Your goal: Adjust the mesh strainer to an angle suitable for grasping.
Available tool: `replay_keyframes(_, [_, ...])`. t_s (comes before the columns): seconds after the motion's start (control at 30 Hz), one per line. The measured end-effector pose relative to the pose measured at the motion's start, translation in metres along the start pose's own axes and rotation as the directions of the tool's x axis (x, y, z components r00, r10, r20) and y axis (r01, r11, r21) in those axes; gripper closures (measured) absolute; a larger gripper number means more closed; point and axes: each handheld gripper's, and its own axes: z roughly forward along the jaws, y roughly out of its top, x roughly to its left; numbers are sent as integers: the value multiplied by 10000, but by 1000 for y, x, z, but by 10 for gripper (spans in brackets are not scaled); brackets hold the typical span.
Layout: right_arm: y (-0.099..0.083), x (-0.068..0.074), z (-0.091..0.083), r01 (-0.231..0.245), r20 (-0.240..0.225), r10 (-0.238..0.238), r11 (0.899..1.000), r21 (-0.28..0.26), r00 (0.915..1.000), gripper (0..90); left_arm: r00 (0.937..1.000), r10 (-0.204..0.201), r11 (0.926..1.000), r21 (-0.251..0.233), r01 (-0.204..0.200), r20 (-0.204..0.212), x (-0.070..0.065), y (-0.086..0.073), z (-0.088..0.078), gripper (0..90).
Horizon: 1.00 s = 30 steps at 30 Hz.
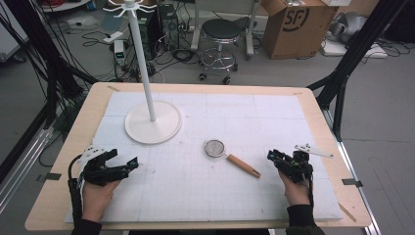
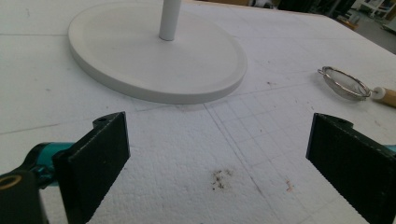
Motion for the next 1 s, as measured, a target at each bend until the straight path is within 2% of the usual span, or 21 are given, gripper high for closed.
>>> replay_keyframes(0.27, [-2,1,3,38,-414,-23,9994,348,9991,895,10000,44,10000,45,-44,34,-1,0,0,68])
replay_keyframes(0.4, [-3,2,5,8,-767,38,9982,607,9970,896,10000,57,10000,58,-57,16,-1,-1,1,68])
replay_keyframes(0.53, [-10,5,10,-65,-748,140,9950,996,9971,896,10000,48,9999,100,-47,-36,1,-1,1,68])
replay_keyframes(0.67, [-22,13,7,-3,-820,113,9911,1329,9966,896,10000,8,10000,22,-8,-24,2,-1,0,68])
replay_keyframes(0.8, [-28,19,3,63,-853,61,9896,1438,9963,896,10000,18,10000,20,-19,8,0,-1,1,68])
replay_keyframes(0.93, [-35,24,-1,144,-487,-75,9897,1427,9988,895,10000,52,10000,27,-52,38,0,-1,1,68])
replay_keyframes(1.0, [-37,25,-6,-16,-604,96,9912,1326,9981,895,10000,52,10000,40,-52,33,0,-1,0,68])
